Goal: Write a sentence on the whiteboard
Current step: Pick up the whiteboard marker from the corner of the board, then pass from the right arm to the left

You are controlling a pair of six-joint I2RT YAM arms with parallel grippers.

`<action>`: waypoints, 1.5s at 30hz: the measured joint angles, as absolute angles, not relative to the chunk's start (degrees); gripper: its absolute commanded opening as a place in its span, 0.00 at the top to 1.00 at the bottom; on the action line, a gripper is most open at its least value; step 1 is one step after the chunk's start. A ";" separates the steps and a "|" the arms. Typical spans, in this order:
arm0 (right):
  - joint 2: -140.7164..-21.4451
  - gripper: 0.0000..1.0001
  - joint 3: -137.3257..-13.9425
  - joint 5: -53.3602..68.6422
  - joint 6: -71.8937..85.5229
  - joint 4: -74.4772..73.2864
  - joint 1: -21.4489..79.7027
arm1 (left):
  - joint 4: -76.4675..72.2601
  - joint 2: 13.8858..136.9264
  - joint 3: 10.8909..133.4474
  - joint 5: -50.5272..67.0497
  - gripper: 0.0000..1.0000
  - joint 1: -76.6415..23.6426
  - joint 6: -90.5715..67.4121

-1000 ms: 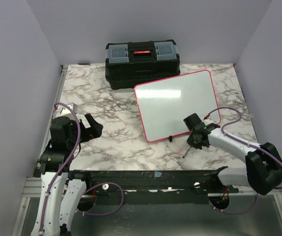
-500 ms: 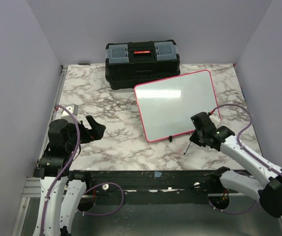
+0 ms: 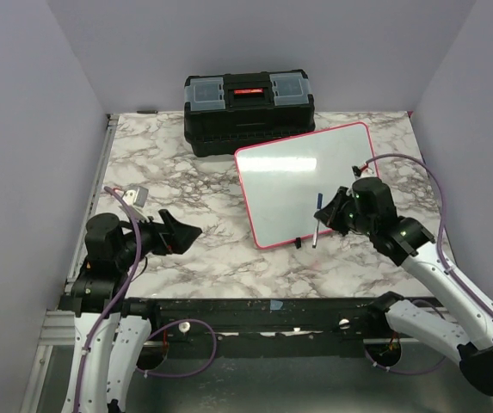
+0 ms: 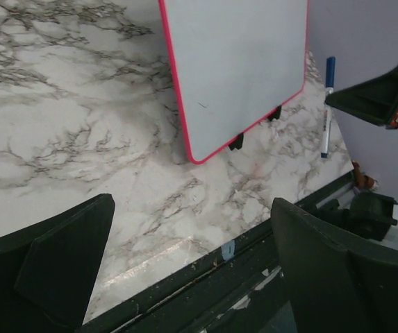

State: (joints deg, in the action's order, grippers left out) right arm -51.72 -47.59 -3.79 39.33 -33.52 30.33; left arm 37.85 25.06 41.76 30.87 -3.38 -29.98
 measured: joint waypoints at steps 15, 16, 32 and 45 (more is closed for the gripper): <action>-57.67 0.99 -57.28 6.94 24.69 -24.58 36.56 | 34.61 38.52 48.58 50.00 0.08 -4.05 -29.54; -58.39 0.99 -57.95 6.92 23.77 -24.38 37.80 | 34.74 39.18 49.45 50.13 0.10 -4.43 -29.23; -70.35 0.99 -63.99 -6.00 14.72 -23.07 62.96 | 39.51 52.27 59.79 44.84 0.43 -18.50 -26.81; -74.91 1.00 -67.31 -11.33 11.00 -21.91 68.82 | 39.59 55.86 59.75 44.29 0.44 -19.42 -27.62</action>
